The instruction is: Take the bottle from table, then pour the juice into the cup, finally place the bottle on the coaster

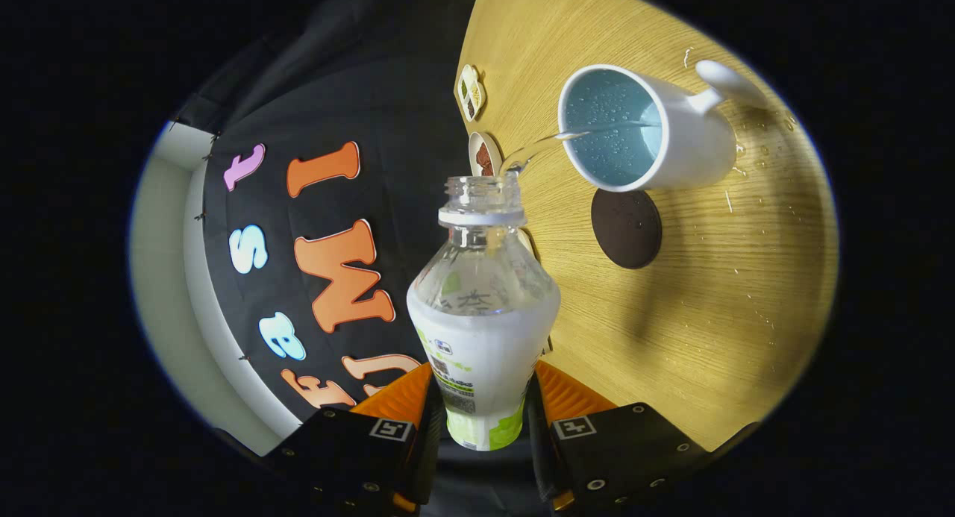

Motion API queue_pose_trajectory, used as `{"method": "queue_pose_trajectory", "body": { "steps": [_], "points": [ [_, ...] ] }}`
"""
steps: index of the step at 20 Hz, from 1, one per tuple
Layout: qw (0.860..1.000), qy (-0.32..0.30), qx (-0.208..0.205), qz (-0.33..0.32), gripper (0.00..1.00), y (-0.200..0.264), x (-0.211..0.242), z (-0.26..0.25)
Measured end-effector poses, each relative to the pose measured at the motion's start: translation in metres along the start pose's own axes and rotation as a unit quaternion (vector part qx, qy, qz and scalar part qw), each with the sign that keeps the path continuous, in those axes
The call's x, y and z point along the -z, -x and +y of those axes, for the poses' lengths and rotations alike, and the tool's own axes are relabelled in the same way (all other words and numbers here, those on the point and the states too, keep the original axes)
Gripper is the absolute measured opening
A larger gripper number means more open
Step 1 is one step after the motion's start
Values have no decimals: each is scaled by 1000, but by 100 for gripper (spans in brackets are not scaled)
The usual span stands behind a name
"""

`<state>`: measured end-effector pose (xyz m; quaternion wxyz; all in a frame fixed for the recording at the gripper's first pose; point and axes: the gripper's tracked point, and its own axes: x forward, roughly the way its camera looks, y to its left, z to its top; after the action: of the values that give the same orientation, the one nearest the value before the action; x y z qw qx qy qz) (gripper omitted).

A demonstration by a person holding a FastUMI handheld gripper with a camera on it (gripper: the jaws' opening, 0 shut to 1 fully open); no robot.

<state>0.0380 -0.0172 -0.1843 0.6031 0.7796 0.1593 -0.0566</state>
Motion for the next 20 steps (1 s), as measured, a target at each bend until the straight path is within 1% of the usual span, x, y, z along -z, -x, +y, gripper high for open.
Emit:
{"method": "queue_pose_trajectory", "body": {
  "steps": [3,10,14,17,20],
  "points": [
    [1000,-10,-6,1,54,0,1,3],
    [1000,-12,-14,5,54,0,1,8],
    [1000,-19,-14,6,54,-1,3,9],
    [1000,-18,-5,7,54,-1,3,6],
    [999,-31,-7,2,54,2,-1,7]
  ]
}}
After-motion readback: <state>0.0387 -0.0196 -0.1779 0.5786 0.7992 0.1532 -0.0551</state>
